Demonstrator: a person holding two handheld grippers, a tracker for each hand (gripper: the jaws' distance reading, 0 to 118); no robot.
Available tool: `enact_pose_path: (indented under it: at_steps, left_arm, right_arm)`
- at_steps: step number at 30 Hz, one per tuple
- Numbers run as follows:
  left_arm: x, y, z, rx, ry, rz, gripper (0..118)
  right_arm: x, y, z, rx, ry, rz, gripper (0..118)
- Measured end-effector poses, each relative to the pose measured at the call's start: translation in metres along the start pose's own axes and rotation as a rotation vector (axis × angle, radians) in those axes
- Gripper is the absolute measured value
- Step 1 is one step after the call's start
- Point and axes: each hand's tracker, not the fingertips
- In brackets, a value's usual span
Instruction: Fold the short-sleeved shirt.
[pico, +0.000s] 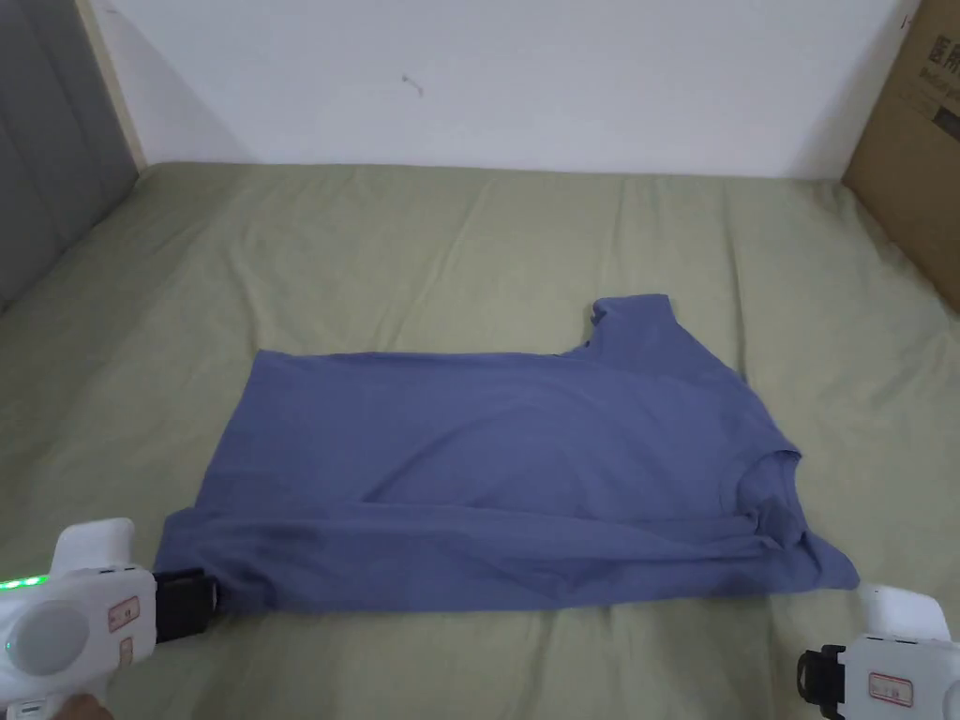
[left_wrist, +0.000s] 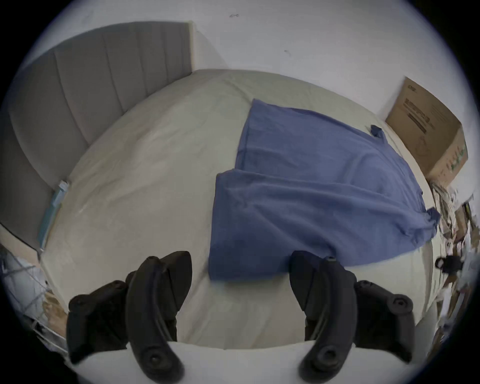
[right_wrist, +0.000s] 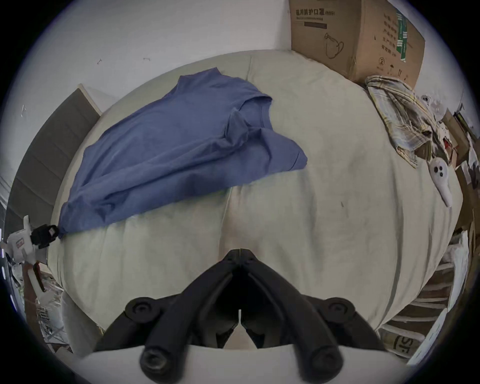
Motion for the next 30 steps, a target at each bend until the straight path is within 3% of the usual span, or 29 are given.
enact_pose_path:
  at_steps: [2, 4, 5, 6, 7, 10, 12, 15, 18, 20, 21, 23, 24, 25, 26, 30]
  left_arm:
    - [-0.004, -0.003, -0.022, -0.076, -0.023, 0.050, 72]
    - [0.000, -0.007, -0.017, -0.024, 0.003, 0.017, 65]
    - [0.003, -0.005, -0.010, -0.018, 0.013, 0.005, 48]
    - [0.004, -0.003, -0.005, 0.010, 0.024, -0.048, 9]
    - [0.004, -0.002, -0.001, 0.002, -0.054, -0.041, 6]
    - [0.012, 0.001, -0.006, -0.034, -0.024, -0.057, 6]
    - [0.012, 0.002, -0.007, -0.036, -0.016, -0.059, 6]
    - [0.011, 0.003, -0.005, -0.033, -0.017, -0.065, 6]
    - [0.009, 0.005, -0.003, -0.040, -0.026, -0.061, 6]
    - [0.009, 0.005, -0.002, -0.041, -0.029, -0.062, 6]
    - [0.009, 0.005, -0.002, -0.043, -0.028, -0.067, 6]
    - [0.010, 0.006, -0.003, -0.048, -0.026, -0.075, 6]
    - [0.010, 0.007, -0.003, -0.051, -0.025, -0.077, 6]
    - [0.011, 0.007, -0.003, -0.051, -0.024, -0.079, 6]
    - [0.012, 0.008, -0.002, -0.051, -0.022, -0.082, 6]
    - [0.014, 0.011, 0.008, -0.029, -0.014, -0.102, 6]
  right_arm:
    - [0.001, -0.001, -0.001, -0.010, 0.009, -0.012, 0]
    - [0.001, -0.002, -0.003, -0.022, 0.007, -0.013, 0]
    - [0.003, -0.003, 0.000, -0.030, 0.010, -0.004, 0]
    - [0.005, -0.002, 0.005, -0.023, 0.013, 0.003, 1]
    - [0.005, 0.000, 0.011, 0.008, 0.021, 0.018, 7]
    - [0.012, 0.020, 0.017, 0.063, 0.028, 0.011, 57]
    - [0.020, 0.036, 0.011, 0.098, 0.027, -0.039, 65]
    - [0.031, 0.065, -0.016, 0.108, 0.020, -0.045, 65]
    - [0.034, 0.082, -0.051, 0.005, -0.048, -0.029, 64]
    - [0.034, 0.083, -0.071, -0.019, 0.001, -0.023, 62]
    - [0.030, 0.082, -0.073, -0.017, -0.034, -0.002, 56]
    - [0.023, 0.081, -0.065, 0.005, -0.051, 0.088, 33]
    - [0.021, 0.081, -0.059, 0.015, -0.033, 0.098, 26]
    - [0.019, 0.081, -0.054, 0.016, -0.011, 0.114, 26]
    - [0.016, 0.082, -0.051, 0.013, -0.003, 0.103, 13]
    - [0.002, 0.080, -0.037, -0.001, -0.057, 0.237, 12]
